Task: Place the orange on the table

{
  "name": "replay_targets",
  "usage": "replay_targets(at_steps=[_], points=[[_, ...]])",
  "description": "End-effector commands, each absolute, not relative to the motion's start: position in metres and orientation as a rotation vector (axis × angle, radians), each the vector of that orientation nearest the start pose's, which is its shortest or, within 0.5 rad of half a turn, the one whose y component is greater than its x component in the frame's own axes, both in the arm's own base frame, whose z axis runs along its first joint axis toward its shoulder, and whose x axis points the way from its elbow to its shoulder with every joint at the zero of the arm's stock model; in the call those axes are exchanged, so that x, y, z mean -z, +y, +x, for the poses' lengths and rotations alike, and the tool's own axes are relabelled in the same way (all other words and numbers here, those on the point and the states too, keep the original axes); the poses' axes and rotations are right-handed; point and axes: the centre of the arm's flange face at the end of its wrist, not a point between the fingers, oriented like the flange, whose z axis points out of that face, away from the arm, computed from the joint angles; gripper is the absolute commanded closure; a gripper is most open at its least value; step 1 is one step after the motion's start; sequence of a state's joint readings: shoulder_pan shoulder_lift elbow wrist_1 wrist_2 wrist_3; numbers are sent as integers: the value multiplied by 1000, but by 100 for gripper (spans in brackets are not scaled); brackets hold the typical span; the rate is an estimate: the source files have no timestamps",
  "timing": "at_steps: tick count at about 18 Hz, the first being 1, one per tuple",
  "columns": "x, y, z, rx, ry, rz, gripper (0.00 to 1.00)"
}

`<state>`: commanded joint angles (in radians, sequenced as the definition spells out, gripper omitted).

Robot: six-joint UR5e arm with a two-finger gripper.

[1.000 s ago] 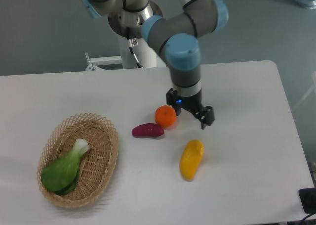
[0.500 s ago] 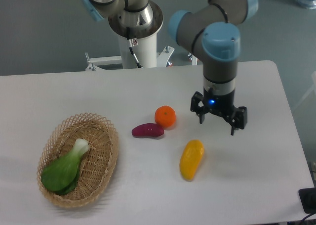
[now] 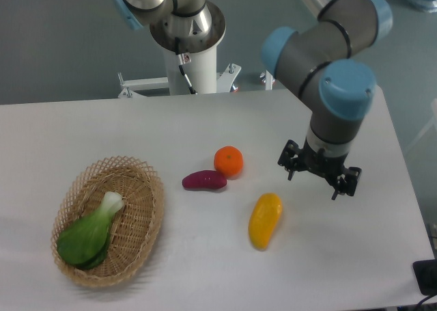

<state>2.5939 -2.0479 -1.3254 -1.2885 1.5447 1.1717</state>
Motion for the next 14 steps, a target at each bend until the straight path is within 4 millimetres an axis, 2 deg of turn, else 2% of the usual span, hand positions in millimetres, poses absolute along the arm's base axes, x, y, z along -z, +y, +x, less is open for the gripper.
replay_targets(at_steps=[5, 14], points=[[-355, 460, -521, -47, 463, -3067, 0], [-345, 456, -515, -48, 470, -3067, 0]])
